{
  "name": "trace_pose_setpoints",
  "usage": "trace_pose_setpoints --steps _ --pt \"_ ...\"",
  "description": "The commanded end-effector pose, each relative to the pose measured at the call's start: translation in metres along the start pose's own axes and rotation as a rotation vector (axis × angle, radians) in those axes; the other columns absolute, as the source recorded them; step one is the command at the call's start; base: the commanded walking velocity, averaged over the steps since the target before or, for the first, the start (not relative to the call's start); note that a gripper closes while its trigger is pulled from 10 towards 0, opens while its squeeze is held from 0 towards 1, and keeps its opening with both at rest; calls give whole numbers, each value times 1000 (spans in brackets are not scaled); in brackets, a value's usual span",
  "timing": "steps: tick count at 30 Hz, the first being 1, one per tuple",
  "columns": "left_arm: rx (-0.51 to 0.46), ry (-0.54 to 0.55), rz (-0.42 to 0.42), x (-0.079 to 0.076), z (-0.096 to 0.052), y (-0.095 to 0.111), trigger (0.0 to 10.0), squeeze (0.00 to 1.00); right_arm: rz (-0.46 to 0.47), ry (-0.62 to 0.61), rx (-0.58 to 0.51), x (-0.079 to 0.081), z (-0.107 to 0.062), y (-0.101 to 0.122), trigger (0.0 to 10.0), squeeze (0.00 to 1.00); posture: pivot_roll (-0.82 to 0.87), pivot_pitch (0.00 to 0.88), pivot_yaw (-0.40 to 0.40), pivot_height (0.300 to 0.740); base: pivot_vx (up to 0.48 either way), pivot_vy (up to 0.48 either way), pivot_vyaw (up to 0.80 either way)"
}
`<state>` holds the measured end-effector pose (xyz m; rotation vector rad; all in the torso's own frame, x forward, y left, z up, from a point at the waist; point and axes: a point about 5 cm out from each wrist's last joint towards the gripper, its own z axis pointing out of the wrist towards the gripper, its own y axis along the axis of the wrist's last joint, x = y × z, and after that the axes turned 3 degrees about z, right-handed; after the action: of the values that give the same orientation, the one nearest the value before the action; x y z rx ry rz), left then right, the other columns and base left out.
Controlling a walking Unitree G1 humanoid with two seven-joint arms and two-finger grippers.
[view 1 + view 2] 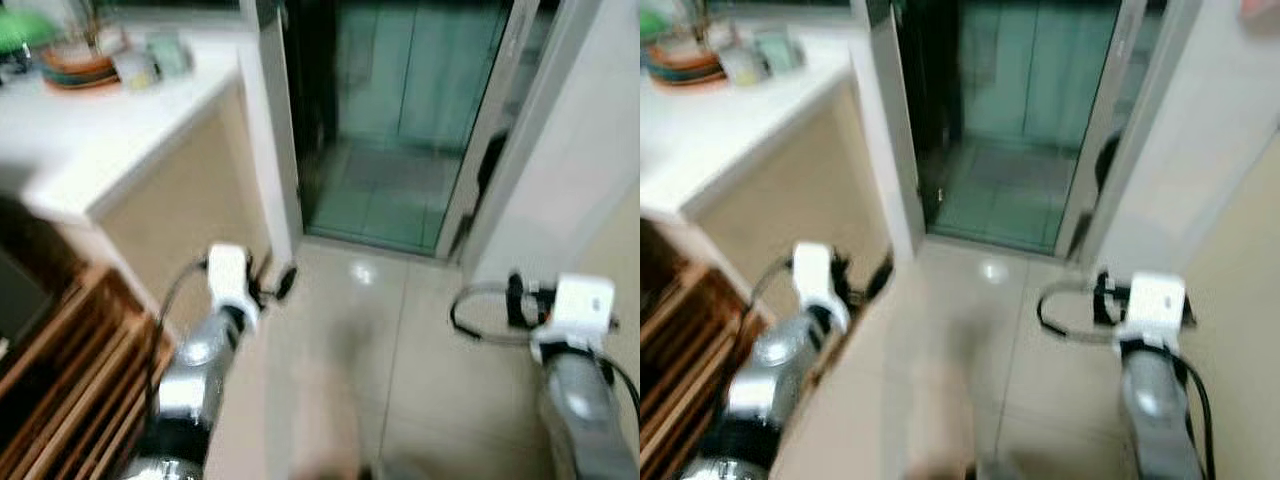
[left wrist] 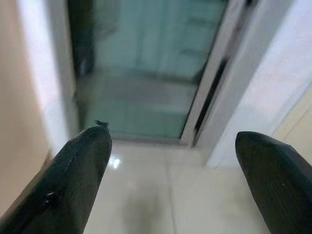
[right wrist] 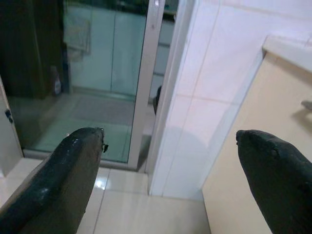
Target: Restocking fridge
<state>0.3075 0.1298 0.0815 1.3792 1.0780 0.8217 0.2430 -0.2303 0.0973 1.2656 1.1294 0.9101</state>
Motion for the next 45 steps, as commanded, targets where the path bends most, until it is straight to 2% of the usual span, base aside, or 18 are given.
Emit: trace_pose_setpoints --steps 1,6,10,20,27,31,36,38,39,42,43,45 --pt "-33 42 29 6 1 10 10000 0 15 37 1 9 0 0 10000 0 -188 0 70 736 480 0 0" --pt "-18 77 -29 10 2 9 10000 0 40 50 -3 13 -1 0 10000 0 -191 0 70 736 478 0 0" --pt "11 62 -6 9 -4 4 10000 0 100 32 14 11 -1 -5 10000 0 -180 0 49 736 476 0 0" --pt "36 78 -49 6 -5 -1 10000 0 71 69 4 13 3 -3 10000 0 -176 0 47 736 480 0 0" --pt "33 33 -39 0 -3 2 10000 0 69 72 3 15 0 -3 10000 0 -185 0 53 736 480 0 514" --pt "24 -14 -42 -15 5 5 10000 0 67 72 20 16 1 -6 10000 0 -181 0 53 736 480 0 0" --pt "21 -9 -48 -14 6 6 10000 0 67 77 17 17 1 -6 10000 0 -188 0 59 736 480 0 0" --pt "24 0 -42 -10 4 6 10000 0 66 78 13 17 1 -5 10000 0 -190 0 61 736 480 0 0" --pt "25 30 -17 -3 -3 5 10000 0 67 81 6 15 -1 0 10000 0 -190 0 60 736 480 0 0" --pt "25 49 16 3 -15 5 10000 0 80 115 -4 14 -6 7 10000 0 -183 0 54 736 480 0 0" --pt "19 52 53 6 -25 6 10000 0 90 147 -8 16 -10 11 10000 0 -180 0 51 736 480 0 0" --pt "19 53 58 7 -29 6 10000 0 95 156 -9 15 -12 11 10000 0 -172 0 47 736 480 0 0"
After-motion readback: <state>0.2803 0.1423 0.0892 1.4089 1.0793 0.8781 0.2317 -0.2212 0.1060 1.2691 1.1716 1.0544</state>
